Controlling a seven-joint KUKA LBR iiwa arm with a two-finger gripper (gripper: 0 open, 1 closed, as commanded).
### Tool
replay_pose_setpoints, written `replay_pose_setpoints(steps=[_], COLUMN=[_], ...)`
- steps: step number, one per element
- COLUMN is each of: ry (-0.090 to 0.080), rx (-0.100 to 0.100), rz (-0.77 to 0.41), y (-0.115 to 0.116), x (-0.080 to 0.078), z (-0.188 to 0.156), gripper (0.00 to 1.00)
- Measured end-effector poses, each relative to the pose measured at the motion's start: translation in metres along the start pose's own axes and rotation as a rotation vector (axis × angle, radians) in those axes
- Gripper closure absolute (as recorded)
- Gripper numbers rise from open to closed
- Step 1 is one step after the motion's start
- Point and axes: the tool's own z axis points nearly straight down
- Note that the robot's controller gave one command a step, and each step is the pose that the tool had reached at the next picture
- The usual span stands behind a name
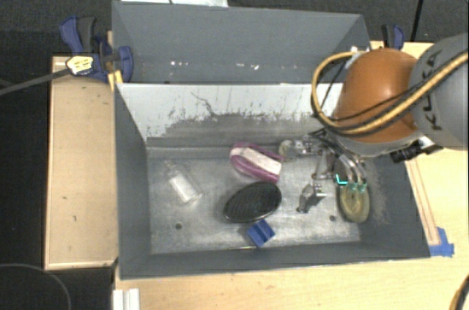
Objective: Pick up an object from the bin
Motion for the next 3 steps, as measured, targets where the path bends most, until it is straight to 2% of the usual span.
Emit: replay_pose_setpoints(steps=[1, 2, 3], ry=[-0.022, -0.054, -0.012], rx=[-0.001, -0.005, -0.001], rz=[-0.035, -0.036, -0.038], y=[0.065, 0.067, 0.067], x=[-0.002, -0.010, 0.001], z=[0.079, 0.072, 0.081], gripper=[0.00, 1.00, 0.00])
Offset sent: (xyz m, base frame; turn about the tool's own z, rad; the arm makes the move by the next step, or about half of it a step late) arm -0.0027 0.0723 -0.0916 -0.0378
